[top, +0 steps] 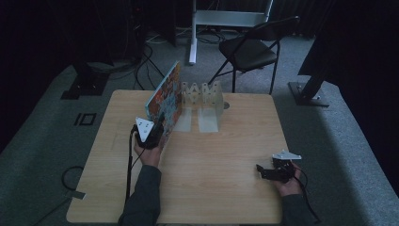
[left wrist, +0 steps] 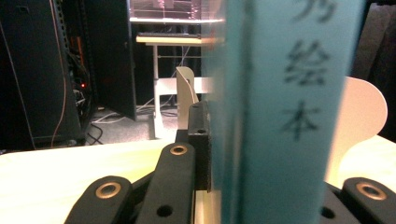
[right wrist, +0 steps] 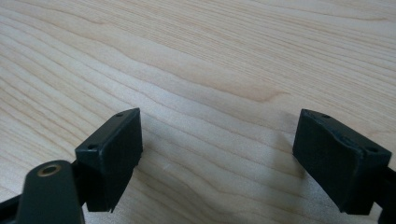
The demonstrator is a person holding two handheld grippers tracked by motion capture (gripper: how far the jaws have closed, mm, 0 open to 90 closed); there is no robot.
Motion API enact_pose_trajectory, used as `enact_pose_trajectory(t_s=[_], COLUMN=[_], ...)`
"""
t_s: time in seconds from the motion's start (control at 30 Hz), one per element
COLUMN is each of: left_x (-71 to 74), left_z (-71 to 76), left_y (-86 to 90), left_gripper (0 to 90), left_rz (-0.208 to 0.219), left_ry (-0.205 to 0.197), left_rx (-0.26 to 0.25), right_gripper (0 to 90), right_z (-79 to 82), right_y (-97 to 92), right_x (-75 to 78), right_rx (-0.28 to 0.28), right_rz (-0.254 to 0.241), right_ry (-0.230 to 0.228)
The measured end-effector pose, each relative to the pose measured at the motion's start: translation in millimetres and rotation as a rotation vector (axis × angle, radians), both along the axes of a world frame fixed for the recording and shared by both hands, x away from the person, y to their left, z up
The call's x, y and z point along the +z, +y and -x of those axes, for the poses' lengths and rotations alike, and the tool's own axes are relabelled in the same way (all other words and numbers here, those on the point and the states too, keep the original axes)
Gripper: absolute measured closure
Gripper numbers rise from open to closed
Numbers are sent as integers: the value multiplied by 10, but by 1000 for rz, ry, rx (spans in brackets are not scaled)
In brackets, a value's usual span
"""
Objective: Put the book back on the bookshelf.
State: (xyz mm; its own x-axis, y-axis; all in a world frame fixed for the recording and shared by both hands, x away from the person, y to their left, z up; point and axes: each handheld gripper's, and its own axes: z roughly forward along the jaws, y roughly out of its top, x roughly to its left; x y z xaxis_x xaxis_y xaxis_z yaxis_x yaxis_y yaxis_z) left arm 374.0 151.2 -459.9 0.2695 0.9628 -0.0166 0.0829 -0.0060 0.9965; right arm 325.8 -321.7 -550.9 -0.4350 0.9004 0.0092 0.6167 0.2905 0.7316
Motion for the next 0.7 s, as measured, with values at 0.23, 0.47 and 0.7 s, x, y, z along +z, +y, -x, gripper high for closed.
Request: enact_pose_trajectory(t_s=[0.23,0.47,0.7], left_x=[9,10,-2], left_z=[-23,-17,-20], left_y=[-8,-24,-60], left_gripper=[810,810,810], left_rz=[5,-14,-26], left_ry=[-4,-11,-14], left_rx=[9,27,37], right_gripper=[158,158,158], right_z=[0,0,0], right_y=[0,0,0], right_x=[0,0,0], right_rx=[0,0,0], right_rz=[0,0,0], right_ry=[0,0,0])
